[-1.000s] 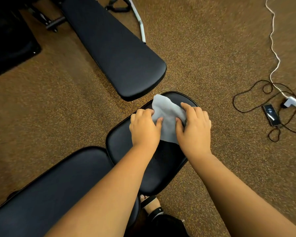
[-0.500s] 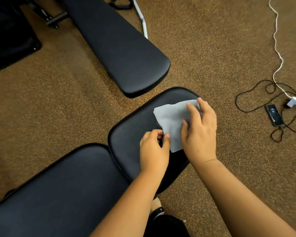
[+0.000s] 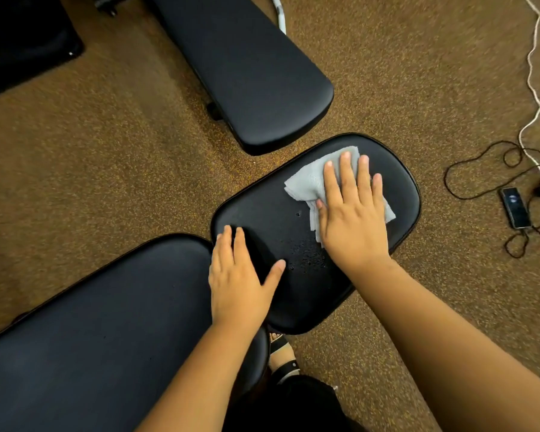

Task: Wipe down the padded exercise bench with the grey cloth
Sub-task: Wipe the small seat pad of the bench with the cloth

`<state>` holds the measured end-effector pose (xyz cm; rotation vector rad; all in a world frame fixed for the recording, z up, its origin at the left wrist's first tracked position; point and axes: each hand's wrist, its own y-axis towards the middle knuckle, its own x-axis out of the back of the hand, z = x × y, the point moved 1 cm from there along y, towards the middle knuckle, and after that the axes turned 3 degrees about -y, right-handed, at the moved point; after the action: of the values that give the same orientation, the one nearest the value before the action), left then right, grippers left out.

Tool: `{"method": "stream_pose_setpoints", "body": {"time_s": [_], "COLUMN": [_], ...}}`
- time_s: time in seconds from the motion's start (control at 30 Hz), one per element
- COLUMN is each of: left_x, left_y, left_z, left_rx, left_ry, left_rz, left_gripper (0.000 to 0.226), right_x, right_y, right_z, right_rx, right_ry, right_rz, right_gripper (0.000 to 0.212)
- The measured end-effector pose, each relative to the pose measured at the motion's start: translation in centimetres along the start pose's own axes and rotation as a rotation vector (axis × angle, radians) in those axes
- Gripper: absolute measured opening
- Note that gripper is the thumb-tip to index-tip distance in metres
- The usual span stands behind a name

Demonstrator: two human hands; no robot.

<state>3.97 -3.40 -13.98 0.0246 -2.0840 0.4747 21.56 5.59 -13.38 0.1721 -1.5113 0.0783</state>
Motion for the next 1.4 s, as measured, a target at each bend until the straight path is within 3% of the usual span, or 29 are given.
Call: {"method": "stream_pose_setpoints", "body": {"time_s": [0.17,0.37,0.47,0.57,0.67,0.97,1.27,1.4], "left_x": [0.2,0.3,-0.1,-0.2,-0.1,-0.2,-0.5,-0.4], "left_y": [-1.6,-1.8,-1.9,-1.9,-1.9,-1.8,-1.8,-1.8], "left_z": [1.8,3.7,4.0,4.3,4.3,4.3,4.6,4.6], "left_rx": [0.005,0.033,0.005,-0.009,-0.015,-0.019,-0.037,-0.023], "left_ry": [-0.051,-0.097,-0.090,-0.069,-0.054,-0.033,-0.013,-0.005], "left_rz": [0.091,0.157,0.165,0.166,0.180,0.200,0.183,0.193], "left_gripper": [0.121,0.131,0.135,0.137,0.137,0.136,0.137,0.137], "right_x": [0.1,1.1,0.7,-0.4,-0.4,1.0,-1.4,-0.1], "right_y": [-1.9,1.2,2.1,0.9,-0.9,2.3,-2.4,-3.8], "right_z": [-1.8,-1.6,0.6,2.0,0.8,-1.3,2.9,-0.3], "right_rx": [0.118,-0.076,0.007,0.179,0.227,-0.081,0.311,0.207], "right_ry": [0.027,0.094,0.075,0.040,0.064,0.045,0.000,0.043], "right_rz": [0.030,0.006,0.039,0.062,0.087,0.035,0.142,0.152], "right_gripper": [0.056,0.062,0.061,0.053,0.053,0.061,0.051,0.054]}}
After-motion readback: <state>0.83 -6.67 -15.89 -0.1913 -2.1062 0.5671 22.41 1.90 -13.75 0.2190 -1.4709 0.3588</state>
